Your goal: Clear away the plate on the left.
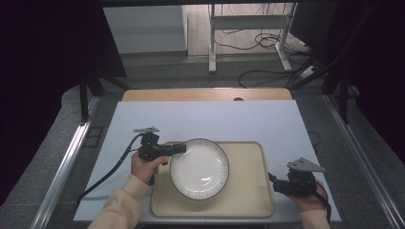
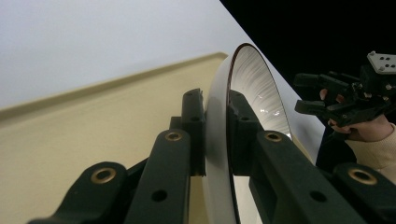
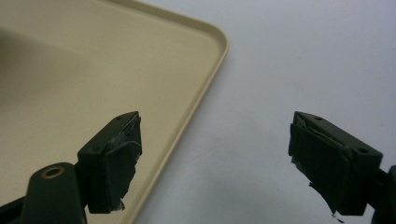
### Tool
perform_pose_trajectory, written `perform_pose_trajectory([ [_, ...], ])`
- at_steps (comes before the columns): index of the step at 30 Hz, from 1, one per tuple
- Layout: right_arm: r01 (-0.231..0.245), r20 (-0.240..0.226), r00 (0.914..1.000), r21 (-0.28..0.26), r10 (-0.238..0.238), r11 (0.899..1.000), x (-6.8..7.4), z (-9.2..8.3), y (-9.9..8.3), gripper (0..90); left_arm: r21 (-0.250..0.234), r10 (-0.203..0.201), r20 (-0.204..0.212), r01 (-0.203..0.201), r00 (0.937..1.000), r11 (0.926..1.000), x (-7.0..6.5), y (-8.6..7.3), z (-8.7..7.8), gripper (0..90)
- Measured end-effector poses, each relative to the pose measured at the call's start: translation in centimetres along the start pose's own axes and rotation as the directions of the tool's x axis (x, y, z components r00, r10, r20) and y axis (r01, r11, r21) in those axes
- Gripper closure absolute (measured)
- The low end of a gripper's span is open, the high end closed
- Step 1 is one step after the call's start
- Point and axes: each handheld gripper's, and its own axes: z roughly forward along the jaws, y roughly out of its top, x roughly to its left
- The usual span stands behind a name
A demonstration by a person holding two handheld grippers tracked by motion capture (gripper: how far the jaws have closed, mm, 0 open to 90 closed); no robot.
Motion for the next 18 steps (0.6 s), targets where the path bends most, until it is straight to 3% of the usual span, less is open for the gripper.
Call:
perform_pose_trajectory([
  [12,0.004,-0.002,1.0,0.003,-0.004,1.0,0.0,0.1,0.0,17.7,0.047,-0.014,0.011,0.013,0.9998,0.9988,0.3,-0.5,2.5,80.4],
  [18,0.003,-0.002,1.0,0.002,-0.003,1.0,0.1,0.1,0.0,17.7,0.078,-0.029,-0.018,0.03,0.9994,0.9965,1.2,-1.0,3.8,80.3],
])
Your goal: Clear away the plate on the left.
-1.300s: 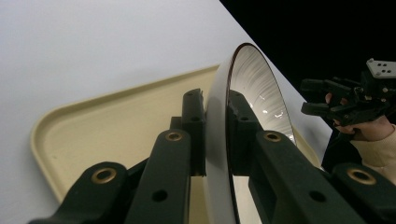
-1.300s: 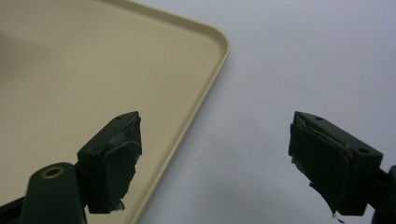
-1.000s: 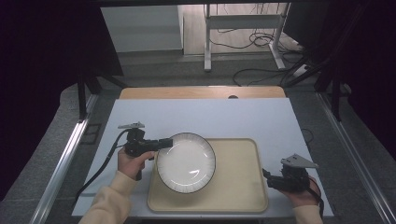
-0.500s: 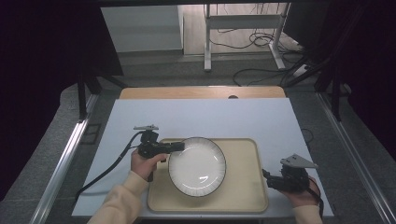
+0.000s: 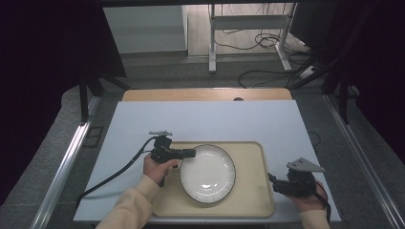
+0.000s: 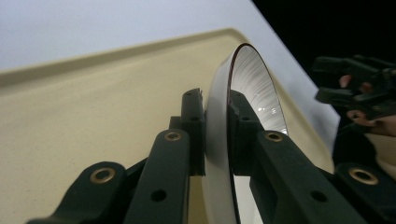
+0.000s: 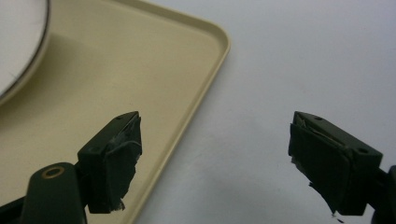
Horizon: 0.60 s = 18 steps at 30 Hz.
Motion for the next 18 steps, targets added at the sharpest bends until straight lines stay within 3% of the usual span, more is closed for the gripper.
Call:
perform_pose_trajectory([
  [3,0.001,-0.001,1.0,0.002,-0.001,1.0,0.0,0.0,0.0,17.7,0.006,-0.013,0.018,0.013,0.9998,0.9999,0.4,-0.1,0.6,80.6],
  [5,0.0,-0.001,1.0,0.002,0.0,1.0,0.0,0.0,0.0,17.7,0.015,-0.021,0.005,0.021,0.9998,0.9997,0.7,-0.2,1.0,81.3],
  [9,0.001,-0.001,1.0,0.003,-0.001,1.0,0.0,0.0,-0.1,17.7,0.055,0.015,-0.067,-0.011,0.9976,0.9984,1.1,-0.4,1.4,83.1],
  [13,-0.001,-0.001,1.0,0.002,0.001,1.0,-0.1,0.0,-0.1,17.7,0.068,0.029,-0.083,-0.023,0.9961,0.9974,1.2,-0.6,1.6,83.0],
  [18,0.0,-0.003,1.0,0.003,0.0,1.0,-0.1,0.1,-0.1,17.7,0.102,0.061,-0.09,-0.051,0.9941,0.9935,1.5,-0.8,1.9,74.7],
])
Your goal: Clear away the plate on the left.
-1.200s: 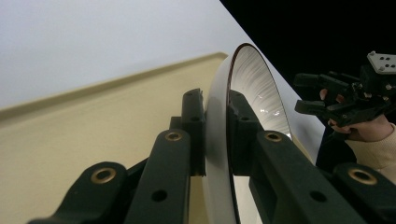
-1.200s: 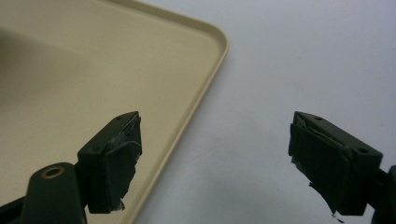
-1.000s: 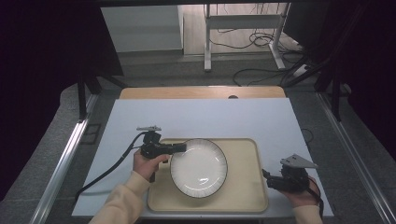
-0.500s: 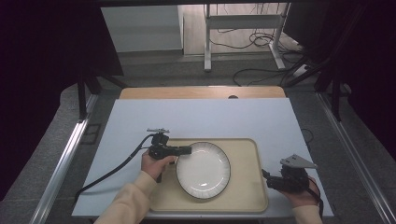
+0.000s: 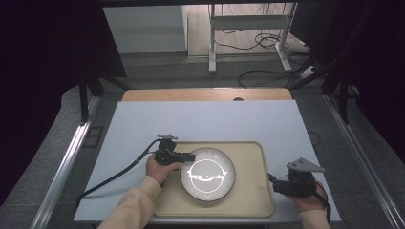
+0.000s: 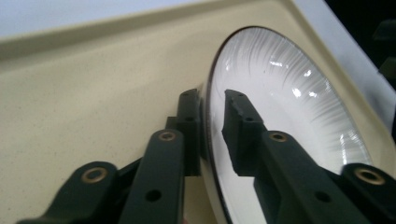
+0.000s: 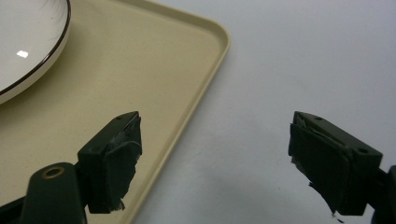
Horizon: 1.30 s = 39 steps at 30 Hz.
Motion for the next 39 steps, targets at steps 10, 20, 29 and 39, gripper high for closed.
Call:
perform_pose_trajectory([
  [10,-0.004,-0.001,1.0,0.002,0.004,1.0,-0.1,0.0,-0.1,17.7,0.033,0.007,0.022,-0.008,0.9997,0.9994,0.3,-0.1,0.6,64.0],
  [20,-0.009,0.002,1.0,-0.002,0.009,1.0,-0.2,-0.2,-0.2,17.7,-0.037,0.065,-0.034,-0.066,0.9973,0.9972,-0.3,0.3,-1.0,40.1],
  [29,-0.003,0.001,1.0,-0.001,0.003,1.0,-0.1,-0.2,-0.2,17.7,-0.063,0.103,-0.079,-0.108,0.9916,0.9921,-0.7,0.3,-2.9,31.0],
  [39,-0.001,0.006,1.0,-0.004,0.001,1.0,-0.1,-0.5,-0.3,17.7,-0.101,0.158,-0.159,-0.175,0.9747,0.9794,-1.4,0.4,-5.9,31.0],
])
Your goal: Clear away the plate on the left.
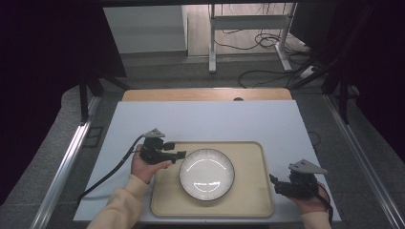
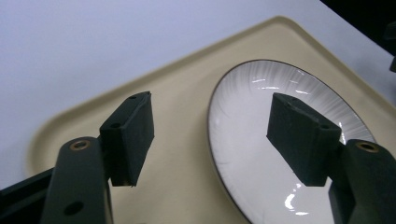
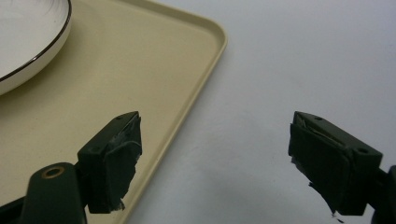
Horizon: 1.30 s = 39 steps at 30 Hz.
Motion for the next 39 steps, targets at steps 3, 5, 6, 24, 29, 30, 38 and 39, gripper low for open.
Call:
perform_pose_trajectory([
  [3,-0.002,0.005,1.0,0.005,0.002,1.0,-0.1,0.0,-0.1,17.7,-0.019,0.013,-0.016,-0.014,0.9998,0.9997,0.0,0.2,-1.1,31.7],
  [5,-0.002,0.006,1.0,0.004,0.002,1.0,-0.1,-0.1,-0.1,17.7,-0.026,0.025,-0.03,-0.026,0.9992,0.9993,0.1,0.2,-1.8,31.6],
  [6,-0.001,0.008,1.0,0.002,0.001,1.0,-0.1,-0.1,-0.1,17.7,-0.027,0.033,-0.039,-0.034,0.9987,0.999,0.1,0.1,-2.1,31.6],
  [24,0.001,0.004,1.0,0.0,-0.001,1.0,-0.2,-0.2,-0.1,17.7,-0.022,0.06,-0.165,-0.065,0.9844,0.9977,1.6,-2.8,-9.0,28.2],
  [29,0.003,0.002,1.0,-0.001,-0.003,1.0,-0.2,-0.2,-0.1,17.7,-0.005,0.046,-0.209,-0.048,0.9768,0.9988,2.4,-4.3,-10.4,25.5],
  [30,0.003,0.002,1.0,-0.001,-0.003,1.0,-0.2,-0.2,-0.1,17.7,-0.011,0.035,-0.209,-0.038,0.9773,0.9992,2.6,-4.6,-10.6,24.8],
  [38,0.007,-0.003,1.0,0.007,-0.007,1.0,-0.2,0.1,-0.1,17.7,-0.013,-0.006,-0.26,0.003,0.9657,0.9999,3.7,-6.2,-12.1,22.1],
  [39,0.01,-0.003,0.9999,0.009,-0.01,1.0,-0.1,0.1,-0.1,17.7,-0.013,-0.012,-0.265,0.009,0.9643,0.9999,3.9,-6.4,-12.2,22.2],
])
